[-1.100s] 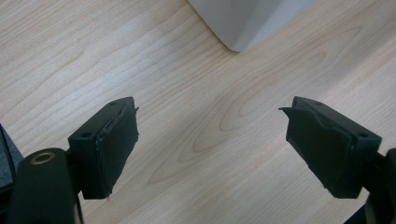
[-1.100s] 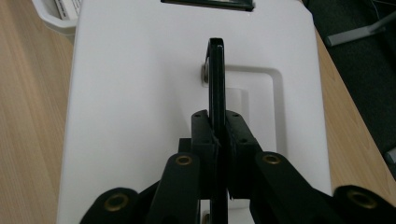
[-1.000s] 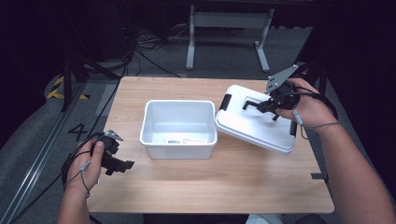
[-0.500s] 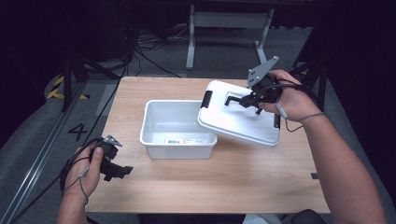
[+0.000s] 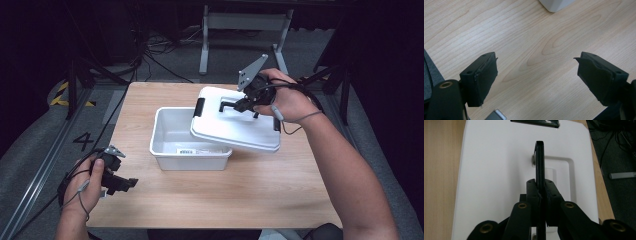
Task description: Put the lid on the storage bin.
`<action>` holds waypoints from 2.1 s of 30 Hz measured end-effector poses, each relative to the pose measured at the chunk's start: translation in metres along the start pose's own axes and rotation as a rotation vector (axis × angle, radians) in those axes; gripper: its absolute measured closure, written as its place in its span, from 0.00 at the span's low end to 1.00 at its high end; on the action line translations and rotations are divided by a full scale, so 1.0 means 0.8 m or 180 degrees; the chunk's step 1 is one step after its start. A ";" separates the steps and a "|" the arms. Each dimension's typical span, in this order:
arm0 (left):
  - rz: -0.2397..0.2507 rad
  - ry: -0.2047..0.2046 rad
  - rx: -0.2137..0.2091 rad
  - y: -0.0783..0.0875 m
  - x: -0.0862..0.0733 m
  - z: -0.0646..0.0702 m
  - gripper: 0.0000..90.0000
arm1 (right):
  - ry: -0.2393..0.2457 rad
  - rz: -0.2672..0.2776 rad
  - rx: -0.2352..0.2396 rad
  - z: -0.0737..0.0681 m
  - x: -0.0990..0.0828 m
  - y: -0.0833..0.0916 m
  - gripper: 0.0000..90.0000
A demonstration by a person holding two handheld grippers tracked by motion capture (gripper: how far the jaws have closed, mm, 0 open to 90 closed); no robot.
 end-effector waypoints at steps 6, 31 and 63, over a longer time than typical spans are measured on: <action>0.0001 -0.0031 -0.0024 0.000 0.004 0.002 0.19 | 0.0061 -0.0024 -0.0019 0.003 0.020 -0.009 0.94; 0.0043 -0.0041 -0.0101 -0.002 0.018 -0.005 0.19 | 0.0371 0.0100 0.0270 -0.012 0.105 -0.074 0.94; 0.0042 -0.0028 -0.0111 -0.003 0.018 -0.010 0.19 | 0.0464 -0.0005 0.0465 -0.022 0.112 -0.137 0.94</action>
Point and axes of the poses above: each handheld gripper's, and its own axes: y roughly backward along the jaws, x roughly out of its top, z roughly to its right, the point moved 10 cm from there along -y, roughly forward along the jaws, and after that the axes turned 6 degrees about y, right-handed, at the moved point
